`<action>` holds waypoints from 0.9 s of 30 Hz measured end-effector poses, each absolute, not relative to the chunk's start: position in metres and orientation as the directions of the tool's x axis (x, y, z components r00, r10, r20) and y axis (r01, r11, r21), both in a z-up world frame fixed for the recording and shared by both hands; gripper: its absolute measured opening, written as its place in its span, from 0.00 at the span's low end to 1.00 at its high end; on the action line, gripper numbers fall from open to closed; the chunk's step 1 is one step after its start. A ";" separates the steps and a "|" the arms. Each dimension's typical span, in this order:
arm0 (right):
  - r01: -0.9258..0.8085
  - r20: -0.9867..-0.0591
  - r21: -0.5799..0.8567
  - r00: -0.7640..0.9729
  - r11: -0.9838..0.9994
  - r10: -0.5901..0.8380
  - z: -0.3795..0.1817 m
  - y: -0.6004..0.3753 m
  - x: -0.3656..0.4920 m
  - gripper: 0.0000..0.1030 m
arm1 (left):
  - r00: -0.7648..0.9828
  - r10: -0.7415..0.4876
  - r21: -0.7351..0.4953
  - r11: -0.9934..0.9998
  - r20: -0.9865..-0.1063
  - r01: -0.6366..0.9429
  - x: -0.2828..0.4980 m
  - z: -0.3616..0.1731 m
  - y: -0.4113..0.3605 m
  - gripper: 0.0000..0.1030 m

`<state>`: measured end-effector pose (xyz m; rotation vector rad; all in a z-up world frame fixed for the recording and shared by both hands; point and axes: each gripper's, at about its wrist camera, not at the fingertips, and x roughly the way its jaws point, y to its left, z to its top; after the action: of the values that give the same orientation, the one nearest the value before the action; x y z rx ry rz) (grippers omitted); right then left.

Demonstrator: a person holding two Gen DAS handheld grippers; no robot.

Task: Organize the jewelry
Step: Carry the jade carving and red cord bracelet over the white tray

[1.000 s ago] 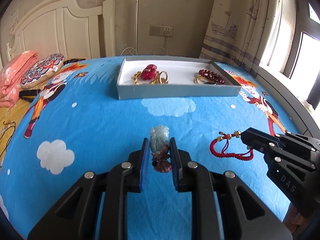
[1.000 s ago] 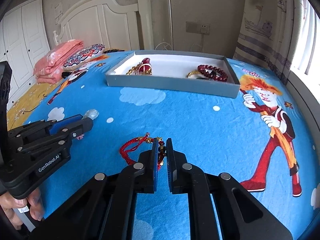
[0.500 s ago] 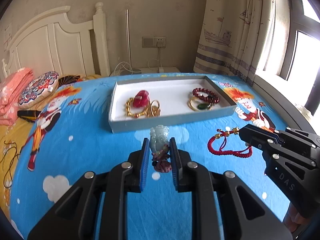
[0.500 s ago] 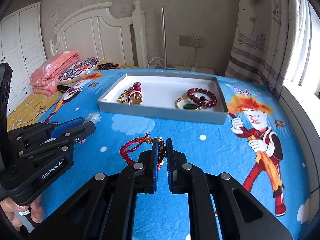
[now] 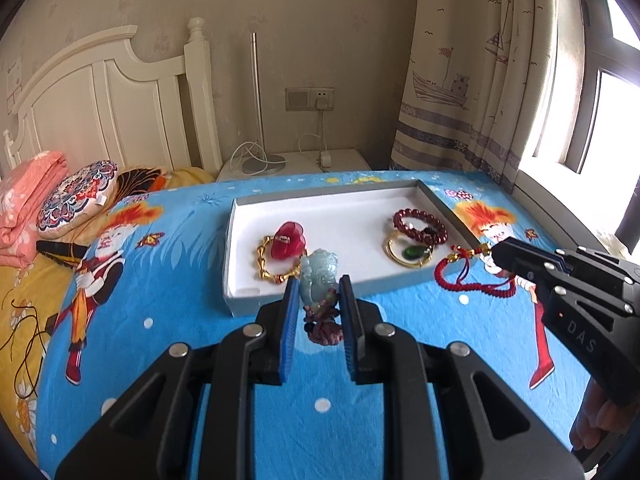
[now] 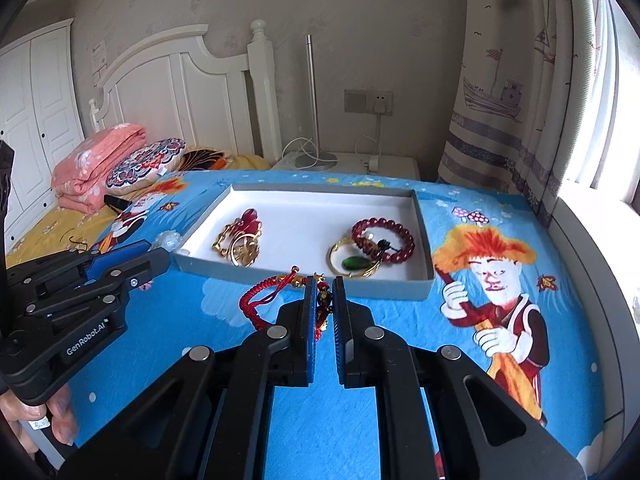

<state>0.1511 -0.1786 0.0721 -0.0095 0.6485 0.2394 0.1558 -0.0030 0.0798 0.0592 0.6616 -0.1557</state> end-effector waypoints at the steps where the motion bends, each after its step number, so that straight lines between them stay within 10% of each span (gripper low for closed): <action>1: -0.220 -0.597 0.064 0.774 0.973 0.214 0.074 -0.180 0.155 0.09 | 0.778 -0.125 0.006 0.987 -0.616 0.163 0.158 0.081 -0.003 0.19; 27: -0.161 -0.595 0.085 0.783 0.983 0.180 0.080 -0.177 0.234 0.09 | 0.763 -0.142 -0.012 0.985 -0.630 0.174 0.236 0.084 -0.017 0.19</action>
<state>0.2342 -0.1766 0.0804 0.0304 0.6455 0.1843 0.2359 -0.0165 0.0840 0.0483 0.6809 -0.1717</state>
